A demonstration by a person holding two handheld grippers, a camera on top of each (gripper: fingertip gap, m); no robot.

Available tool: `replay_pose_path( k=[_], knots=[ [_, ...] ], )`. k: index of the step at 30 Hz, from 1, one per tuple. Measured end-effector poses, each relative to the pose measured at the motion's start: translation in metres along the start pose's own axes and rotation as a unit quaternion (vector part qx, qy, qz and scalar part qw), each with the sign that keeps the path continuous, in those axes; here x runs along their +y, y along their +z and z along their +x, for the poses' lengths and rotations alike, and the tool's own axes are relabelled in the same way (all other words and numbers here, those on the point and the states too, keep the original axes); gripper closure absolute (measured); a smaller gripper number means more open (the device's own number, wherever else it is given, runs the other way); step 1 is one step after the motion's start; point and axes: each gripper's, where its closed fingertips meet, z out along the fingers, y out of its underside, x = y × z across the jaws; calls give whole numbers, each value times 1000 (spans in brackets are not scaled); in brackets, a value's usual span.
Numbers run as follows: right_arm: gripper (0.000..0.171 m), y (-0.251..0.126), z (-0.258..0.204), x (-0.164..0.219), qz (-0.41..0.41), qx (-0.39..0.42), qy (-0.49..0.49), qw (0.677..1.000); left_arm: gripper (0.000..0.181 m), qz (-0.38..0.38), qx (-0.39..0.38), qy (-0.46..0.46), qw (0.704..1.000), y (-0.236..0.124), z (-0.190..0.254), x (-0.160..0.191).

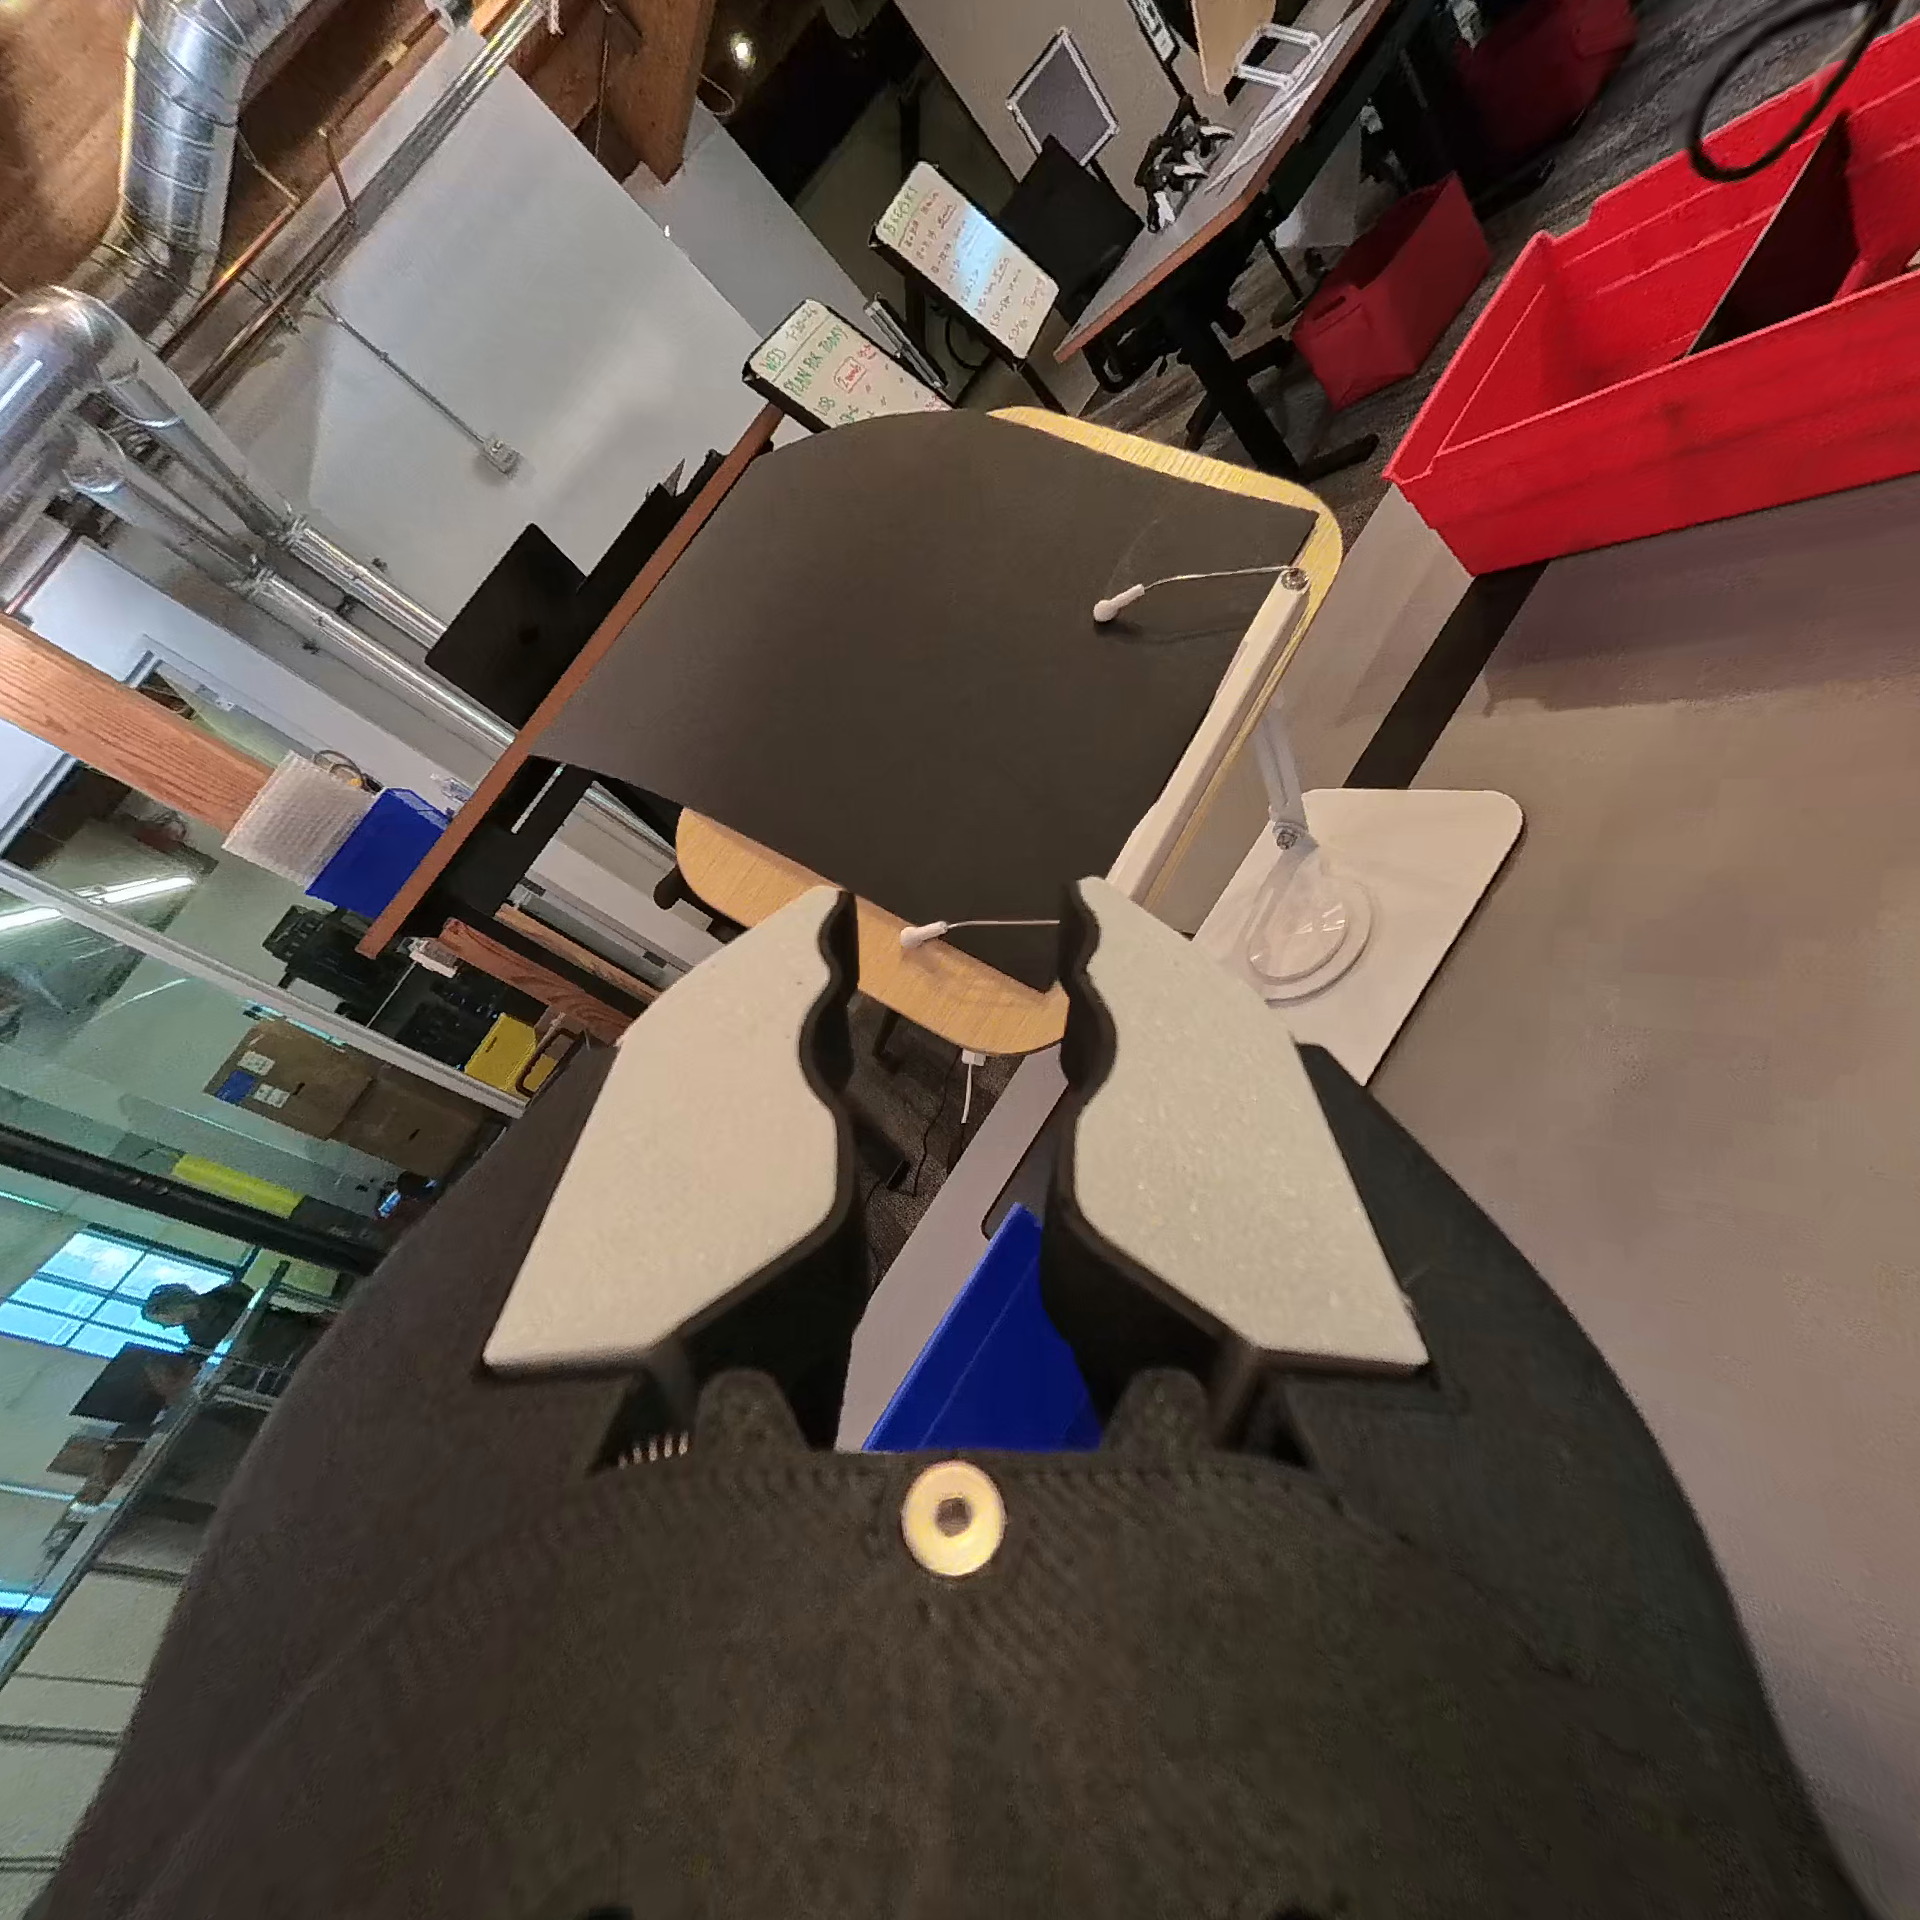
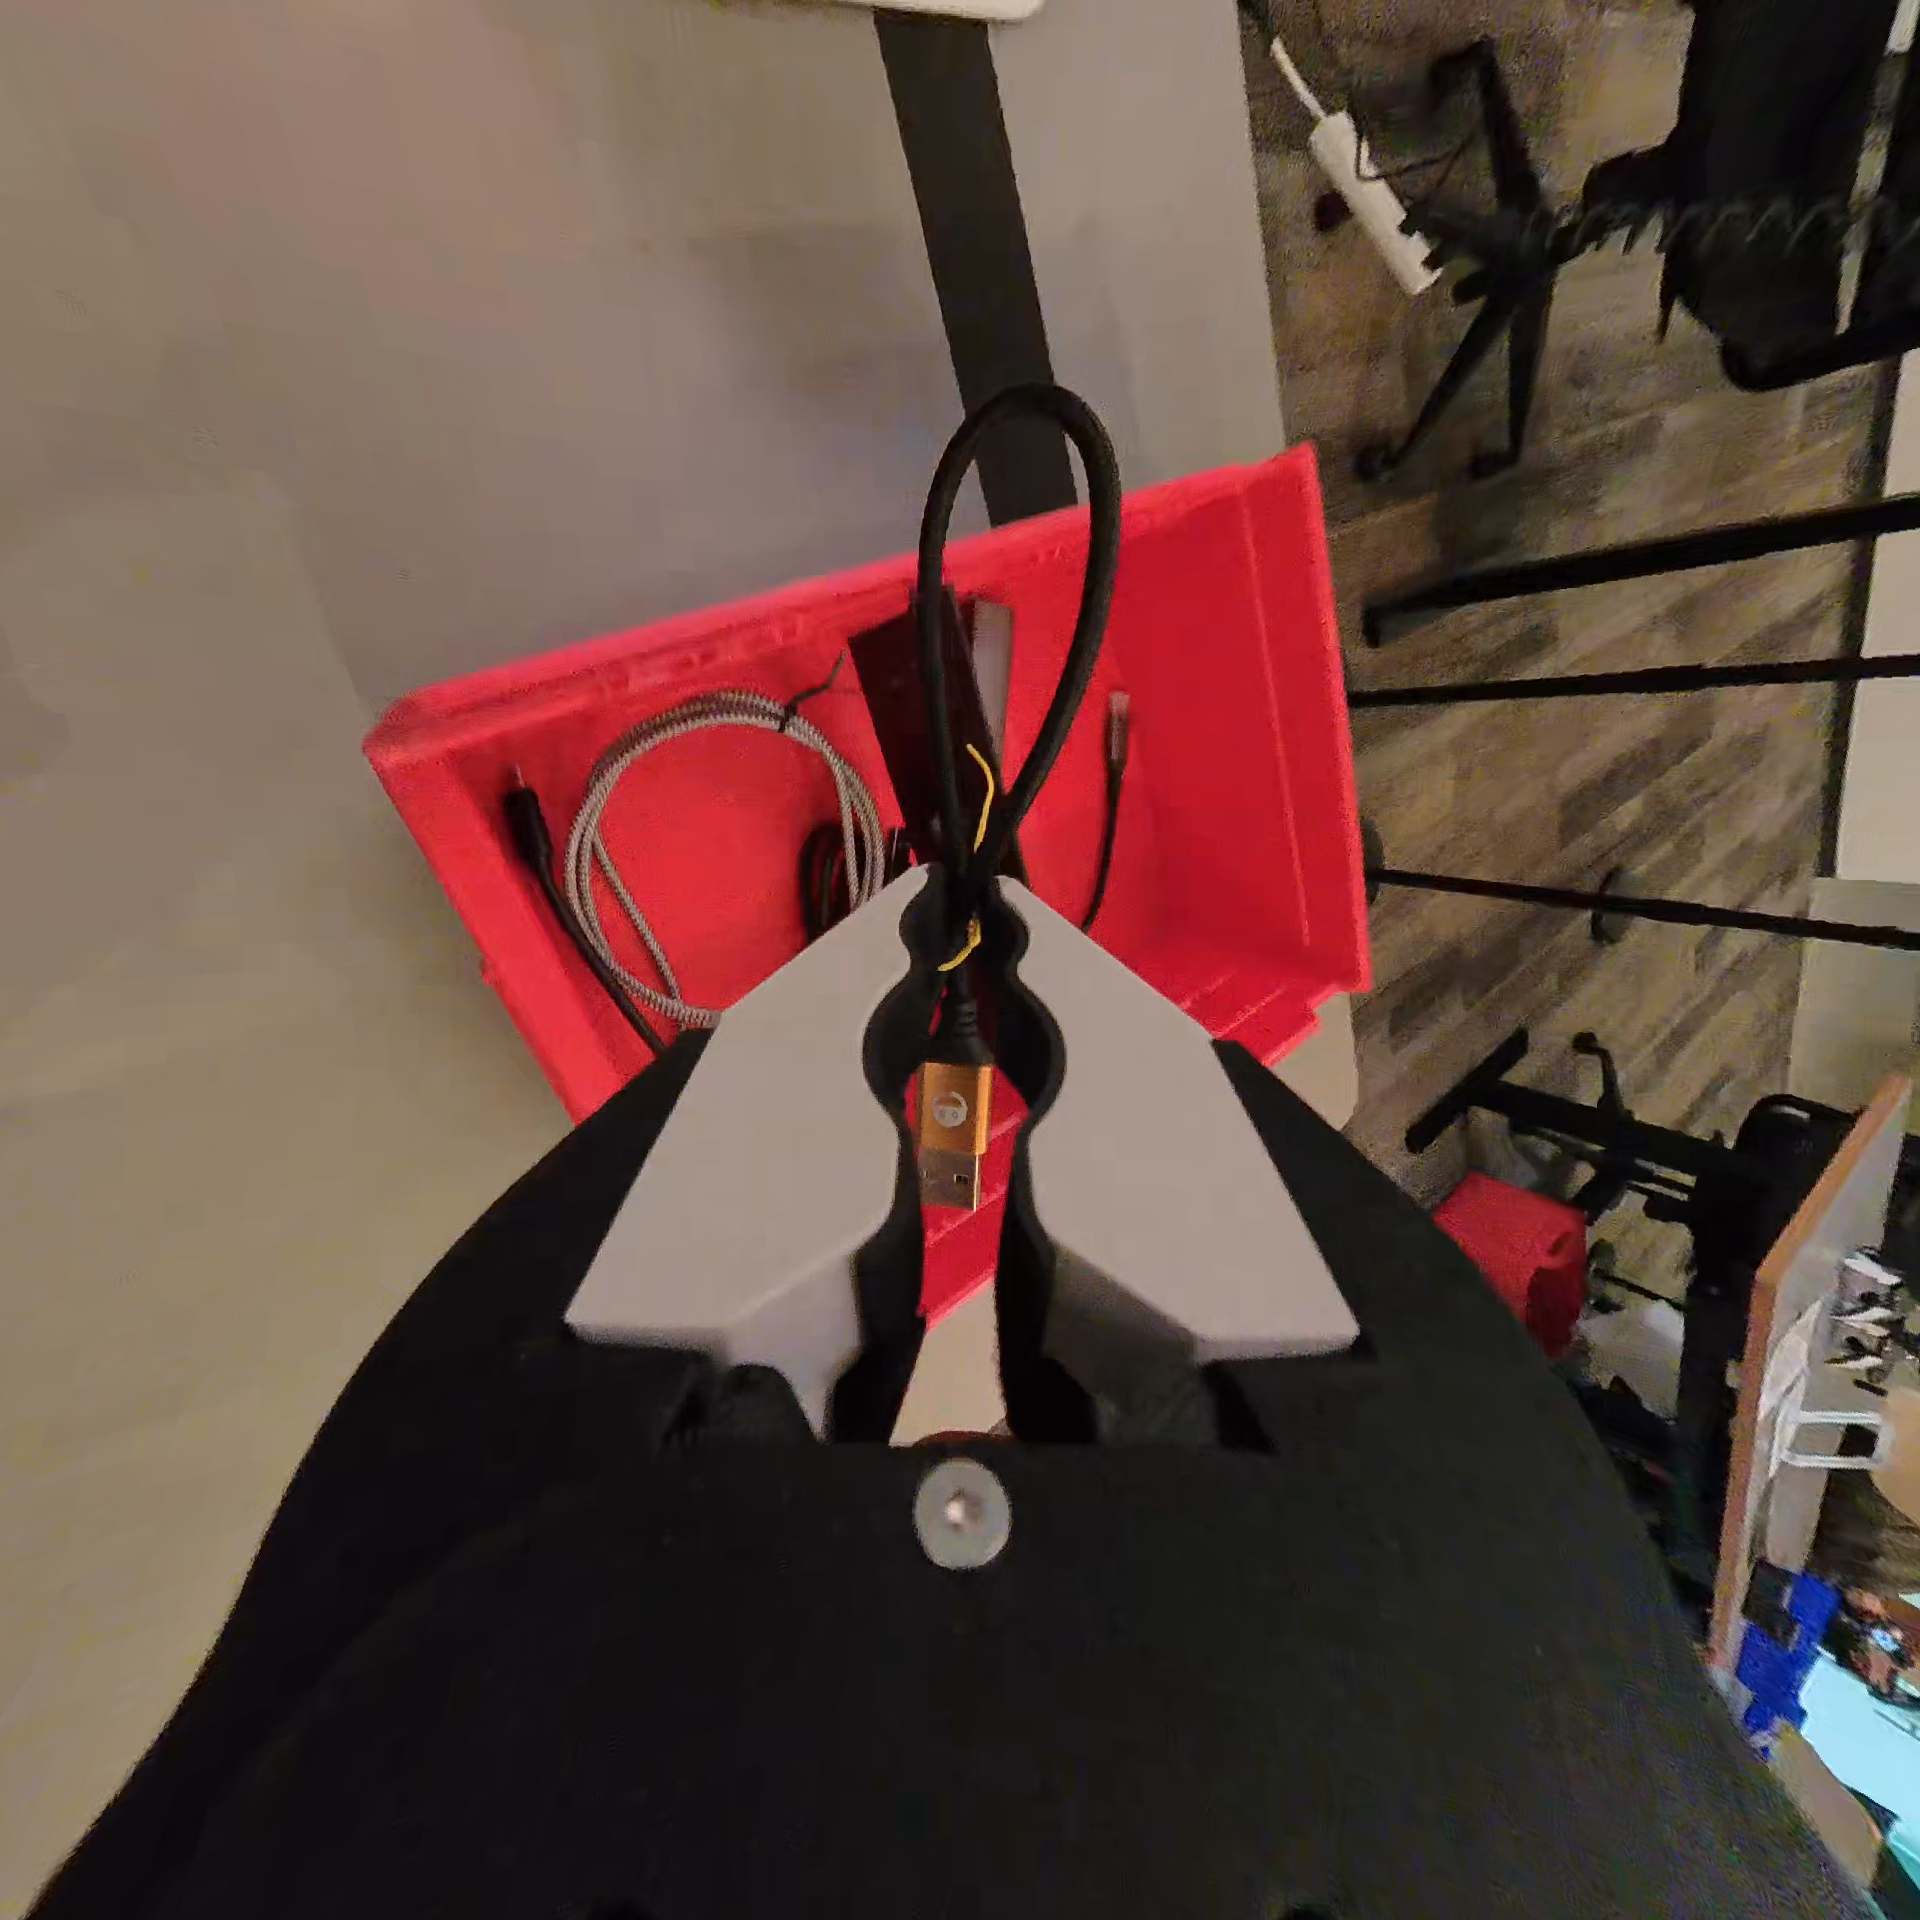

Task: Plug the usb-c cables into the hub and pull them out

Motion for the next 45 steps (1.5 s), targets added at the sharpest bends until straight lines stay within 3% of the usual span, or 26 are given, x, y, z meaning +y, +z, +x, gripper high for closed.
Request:
replay_pose_path(
  k=[7, 10, 12, 15, 20, 22, 25, 28, 33, 39, 45],
  knots=[
    [163, 75, -50, 63, -84, -113, 35, 989, 145, -6, 7, 4, 1000, 4, 4, 2],
    [116, 87, -56, 70, -111, -127, 56, 984, 145, -8, 6, 2, 1000, 5, 3, 4],
    [114, 79, -50, 60, -102, -115, 58, 986, 145, -11, 4, 0, 1000, 4, 1, 7],
    [122, 44, -31, 18, -54, -61, 46, 996, 145, -15, -4, -4, 1000, 4, -4, 10],
    [140, -41, -27, -131, 111, 21, -39, 993, 145, -19, -37, -17, 999, -4, -21, 15],
    [143, -75, -34, -198, 195, 32, -67, 978, 145, -17, -48, -24, 998, -9, -27, 13],
    [128, -120, -60, -284, 340, 1, -127, 932, 145, -14, -57, -26, 998, -17, -33, 13],
    [131, -147, -81, -337, 442, -40, -154, 883, 145, -19, -68, -37, 997, -22, -43, 22],
    [133, -141, -86, -377, 518, -65, -151, 839, 145, -75, -99, -57, 991, -26, -65, 62],
    [136, -107, -81, -373, 542, -89, -109, 829, 142, -189, -126, -96, 969, -25, -83, 131],
    [136, -87, -67, -361, 526, -85, -86, 842, 135, -364, -108, -202, 903, -28, -79, 240]
  ],
)
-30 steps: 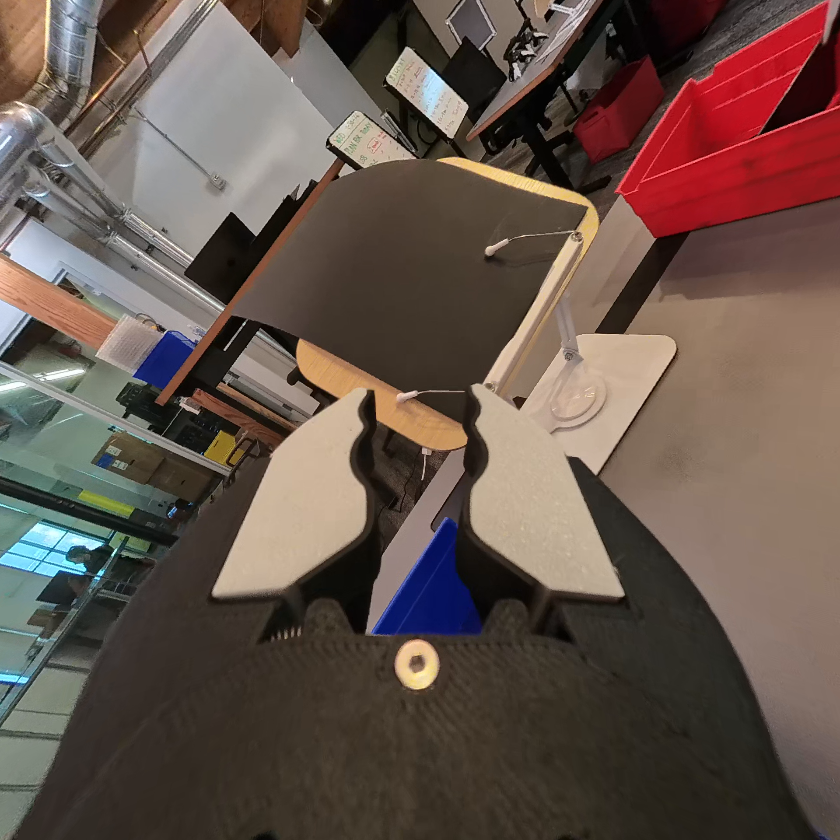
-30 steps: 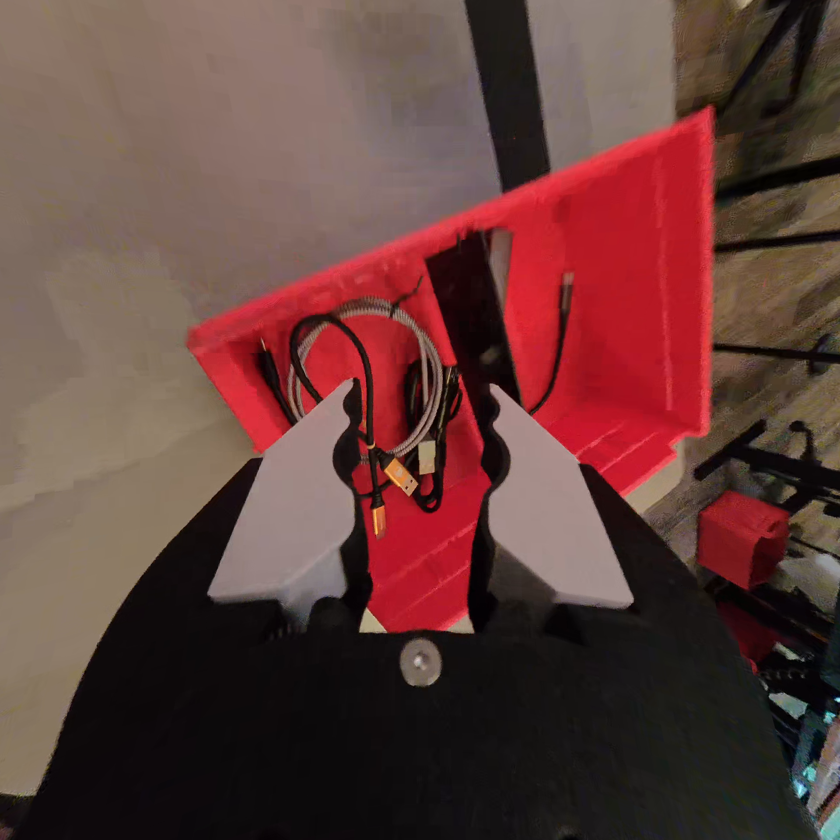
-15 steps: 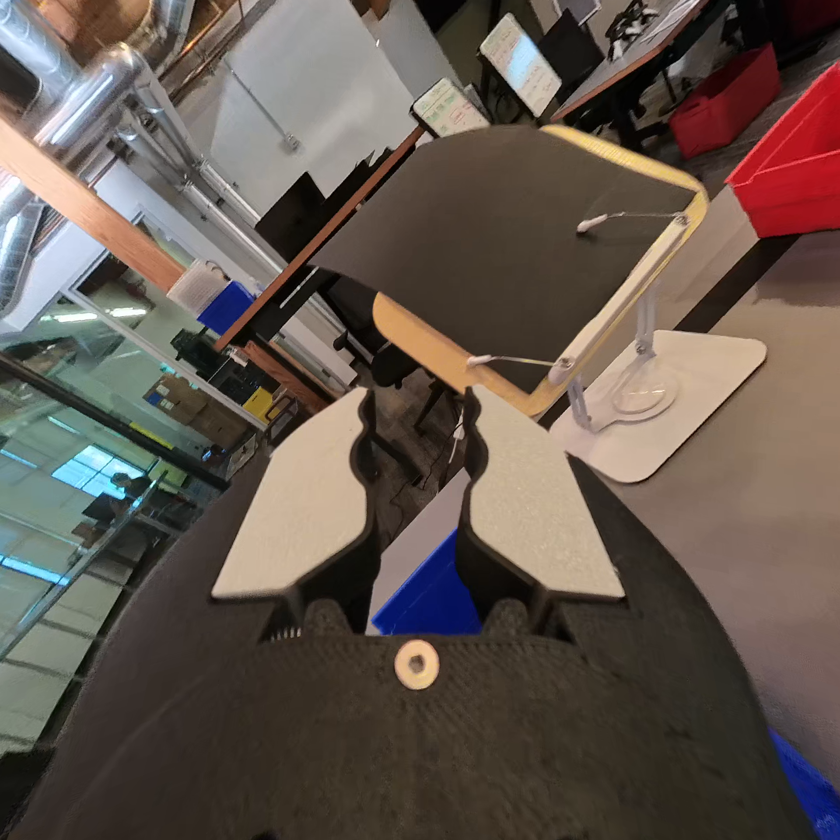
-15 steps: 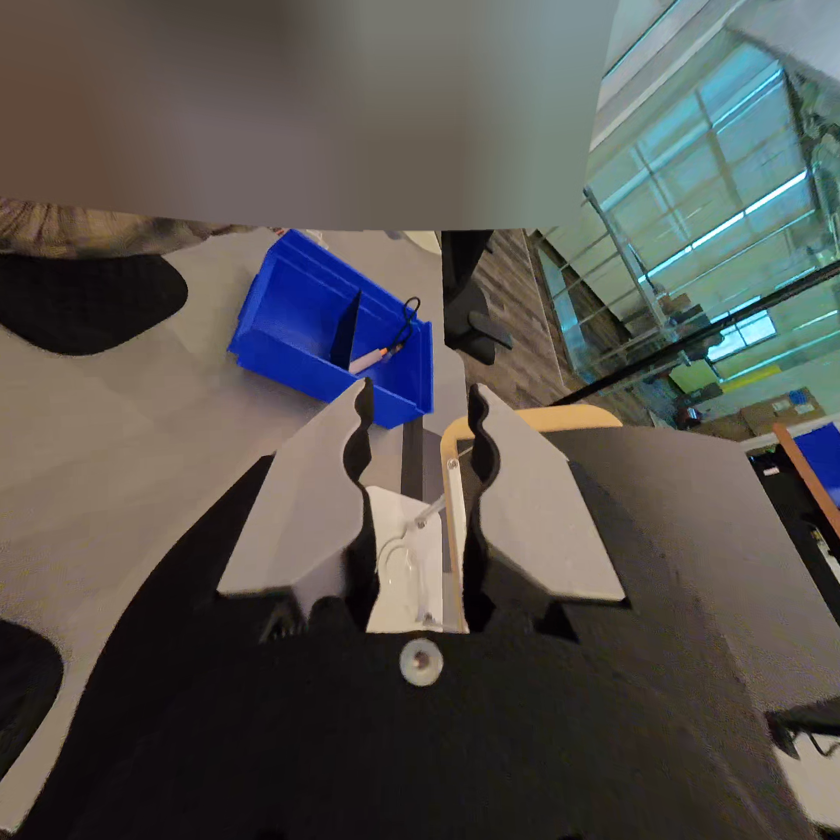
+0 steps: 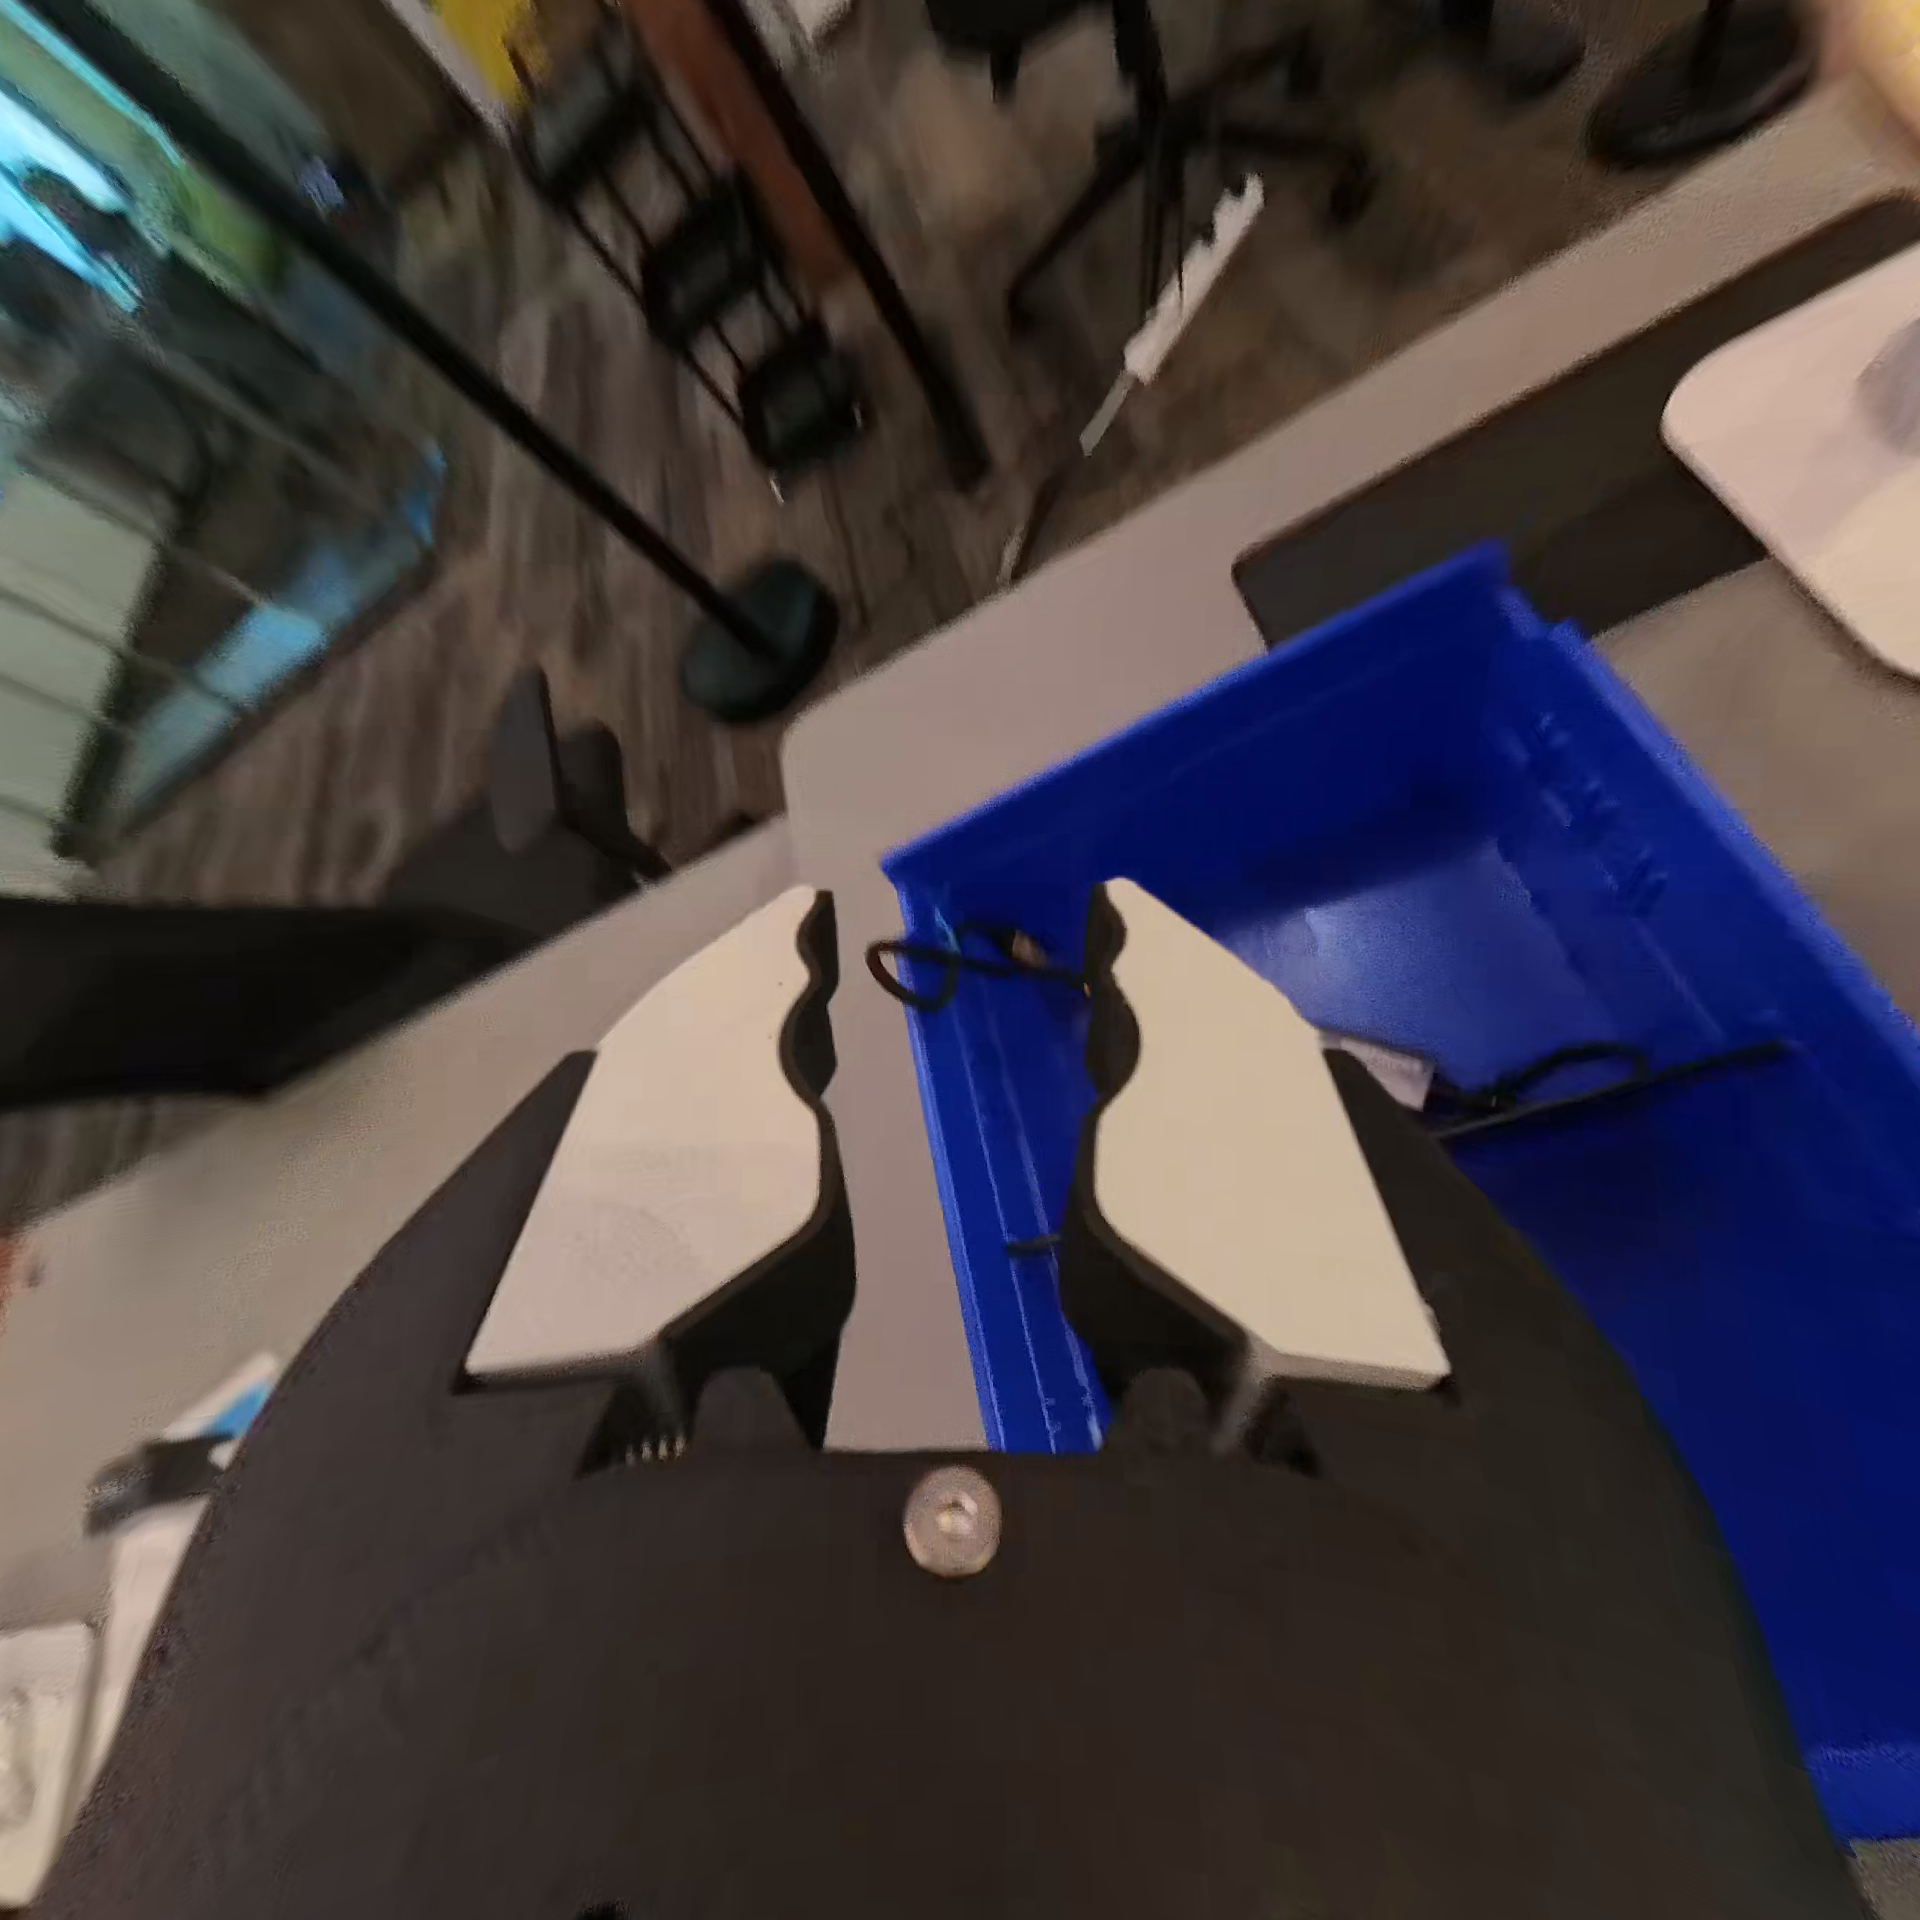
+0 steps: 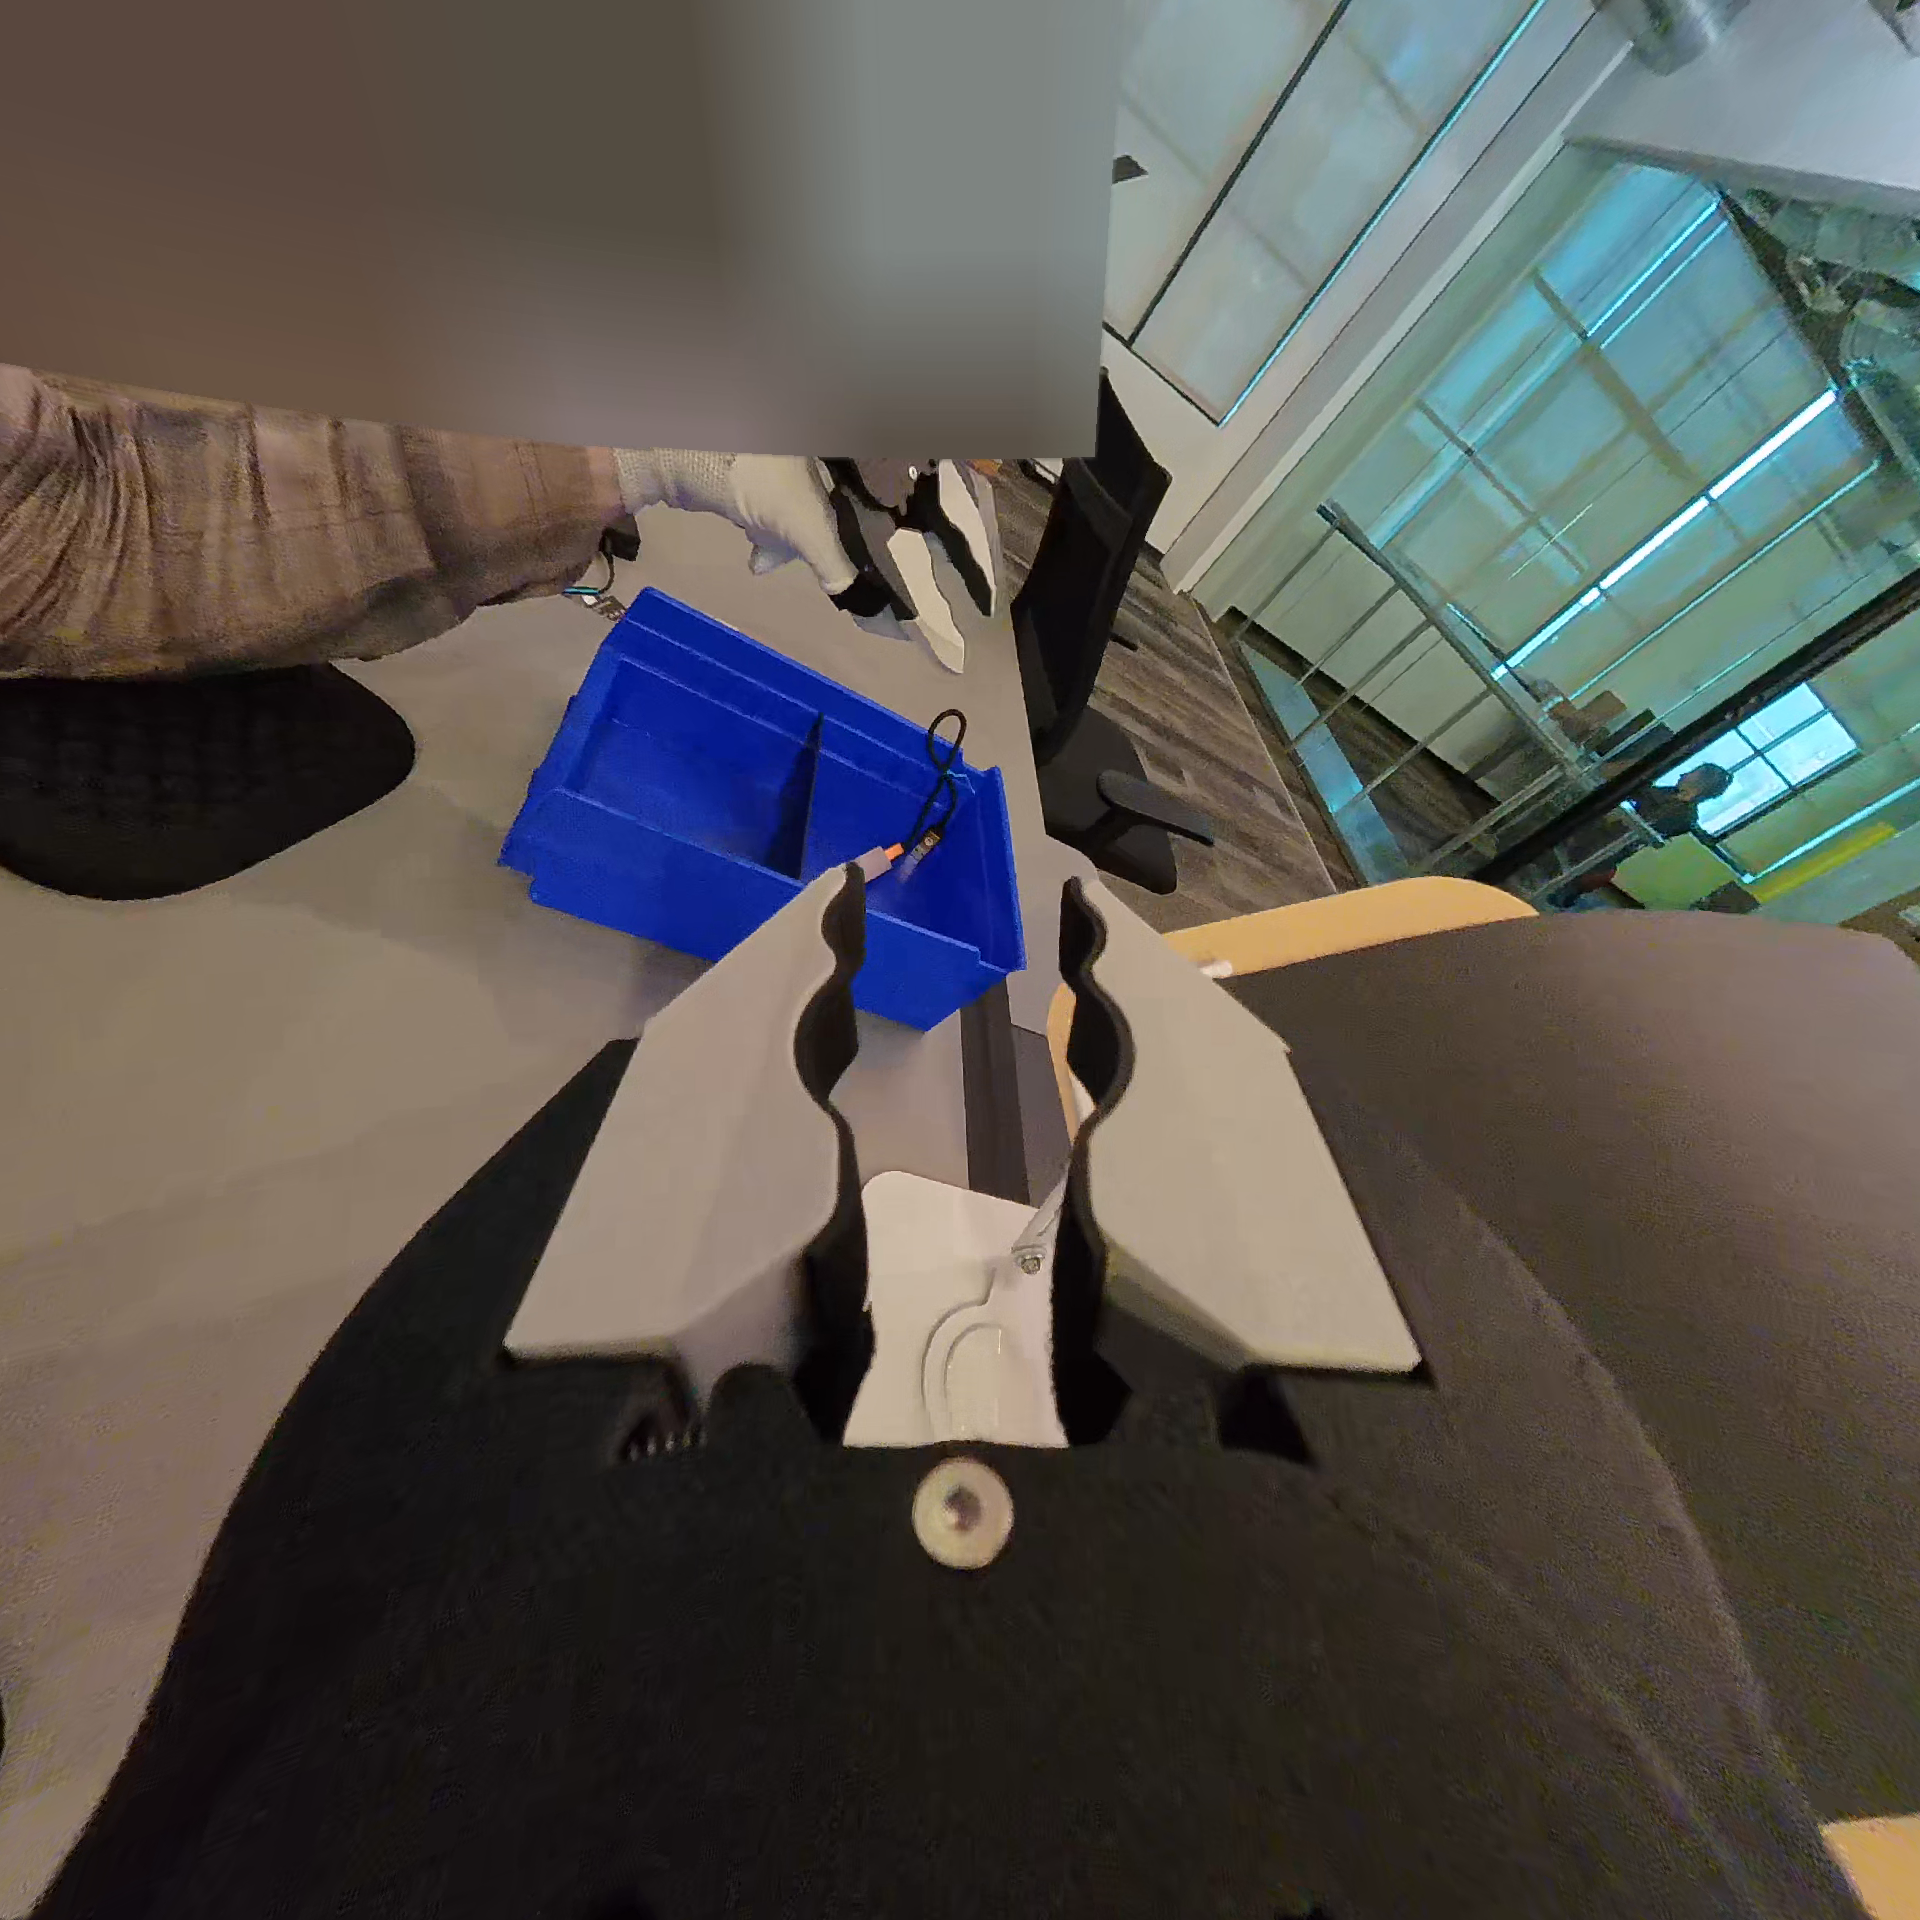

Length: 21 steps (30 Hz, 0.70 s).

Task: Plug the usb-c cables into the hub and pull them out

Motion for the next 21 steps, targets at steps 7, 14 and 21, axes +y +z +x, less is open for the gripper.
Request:
replay_pose_path(
  k=[7, 14, 21],
  knots=[
    [136, 9, 7, 22, -36, 7, 13, 999, 129, -164, 56, -99, 980, 70, -5, 72],
    [136, 20, 6, 33, -63, 1, 8, 998, 168, -166, 24, -148, 975, 95, -12, 87],
    [136, 22, 7, 37, -62, -2, 14, 998, 177, -63, 14, -175, 983, 86, -24, 52]
  ],
)
